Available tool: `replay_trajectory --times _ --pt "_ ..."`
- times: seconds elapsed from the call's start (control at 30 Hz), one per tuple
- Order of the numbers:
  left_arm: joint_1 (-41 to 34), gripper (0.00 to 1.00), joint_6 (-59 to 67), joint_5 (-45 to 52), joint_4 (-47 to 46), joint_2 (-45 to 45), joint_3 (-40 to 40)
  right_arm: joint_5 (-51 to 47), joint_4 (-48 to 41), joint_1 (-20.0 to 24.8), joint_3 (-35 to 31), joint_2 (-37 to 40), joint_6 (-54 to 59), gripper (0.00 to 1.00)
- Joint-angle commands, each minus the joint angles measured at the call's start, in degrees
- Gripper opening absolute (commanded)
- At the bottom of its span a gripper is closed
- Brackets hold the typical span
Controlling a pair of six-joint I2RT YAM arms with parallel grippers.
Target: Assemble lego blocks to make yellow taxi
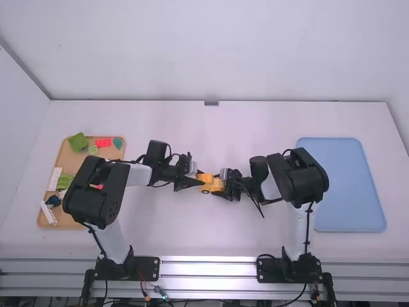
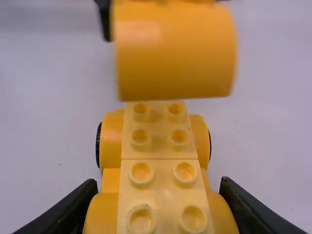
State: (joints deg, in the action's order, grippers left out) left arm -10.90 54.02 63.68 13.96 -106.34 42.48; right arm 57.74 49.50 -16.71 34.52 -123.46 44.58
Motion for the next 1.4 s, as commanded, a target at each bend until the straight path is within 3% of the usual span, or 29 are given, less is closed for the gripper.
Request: replay_trajectory --times 0.0,0.23,0.5,1.37 --pt "-1.3 0.02 0.7 1.2 0.1 -1.5 1.2 -2.5 -2.4 -0.2 0.4 -1.0 -0.6 0.41" --pt "-2.3 0.02 -1.3 0.3 3.8 -4.2 1.7 -3.1 -2.0 -1.4 -0.8 -1.0 3.8 0.43" --pt "-2.6 0.02 0.9 -2.2 0.9 -4.4 2.7 -6.8 -1.9 -3.2 -1.1 -1.0 3.7 0.45" --pt "-4.4 0.02 0.9 -1.8 -0.5 -8.2 2.1 -6.8 -1.8 -3.2 -1.1 -1.0 3.7 0.46"
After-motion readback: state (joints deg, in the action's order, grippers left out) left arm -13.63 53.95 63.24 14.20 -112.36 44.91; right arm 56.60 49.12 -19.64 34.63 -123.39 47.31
